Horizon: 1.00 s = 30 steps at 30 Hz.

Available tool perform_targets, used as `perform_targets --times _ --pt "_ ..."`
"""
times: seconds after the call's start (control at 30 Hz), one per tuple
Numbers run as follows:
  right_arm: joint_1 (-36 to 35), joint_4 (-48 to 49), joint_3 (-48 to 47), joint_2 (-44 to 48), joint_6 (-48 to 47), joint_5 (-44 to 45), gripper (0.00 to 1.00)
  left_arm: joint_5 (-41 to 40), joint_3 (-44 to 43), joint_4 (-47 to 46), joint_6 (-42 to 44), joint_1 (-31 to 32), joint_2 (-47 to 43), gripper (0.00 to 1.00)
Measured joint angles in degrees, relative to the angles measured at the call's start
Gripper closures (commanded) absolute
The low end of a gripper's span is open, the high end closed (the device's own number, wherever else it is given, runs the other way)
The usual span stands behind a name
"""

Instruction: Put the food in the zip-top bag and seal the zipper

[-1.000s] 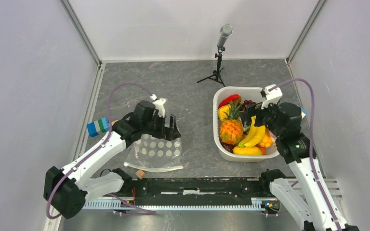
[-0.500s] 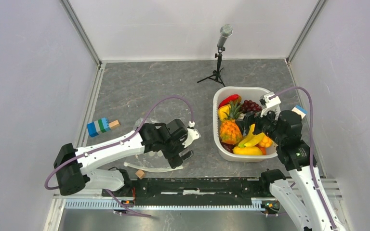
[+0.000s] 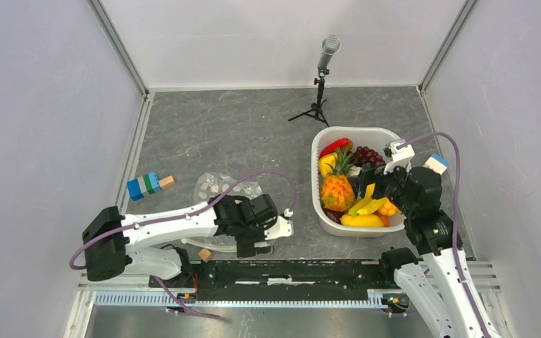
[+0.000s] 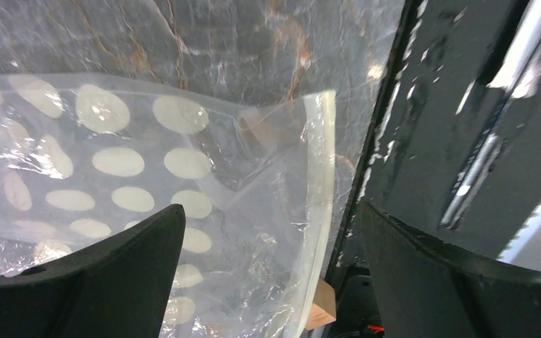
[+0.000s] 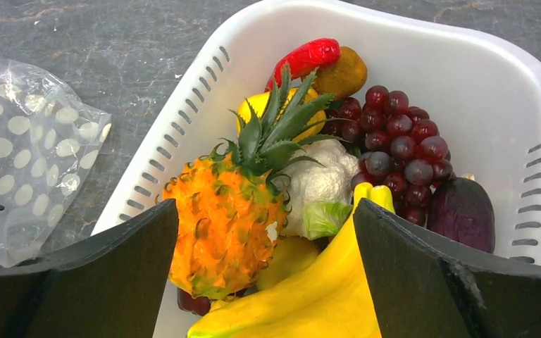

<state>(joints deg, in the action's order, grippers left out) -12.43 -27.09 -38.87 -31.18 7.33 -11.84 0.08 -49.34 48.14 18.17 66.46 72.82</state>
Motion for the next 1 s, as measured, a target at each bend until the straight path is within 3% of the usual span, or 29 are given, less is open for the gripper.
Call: perform_targets --times 0.17,0.23,0.47,0.63,0.83,1.0 --pt "0.0 0.0 0.9 0.1 0.5 1.0 0.02 -4.9 3.2 -0.3 1.3 0.4 3.3 0.0" --pt "0.0 0.1 1.3 0.1 0.9 1.6 0.02 -7.1 4.7 -1.3 1.3 0.4 4.7 0.06" --pt "0.0 0.5 1.9 0.1 1.9 2.6 0.02 -12.5 7.1 -4.7 1.3 0.5 4.1 0.59" --pt "0.0 1.0 2.5 0.1 2.3 3.2 0.02 -13.6 7.1 -6.2 1.2 0.5 3.1 0.8" --pt "0.0 1.5 3.7 0.1 2.8 3.4 0.02 -13.6 6.8 -7.8 0.7 0.5 3.0 0.98" --pt "0.0 3.6 4.4 -1.4 3.7 3.1 0.02 -13.8 4.6 -9.4 -2.0 0.5 3.5 0.98"
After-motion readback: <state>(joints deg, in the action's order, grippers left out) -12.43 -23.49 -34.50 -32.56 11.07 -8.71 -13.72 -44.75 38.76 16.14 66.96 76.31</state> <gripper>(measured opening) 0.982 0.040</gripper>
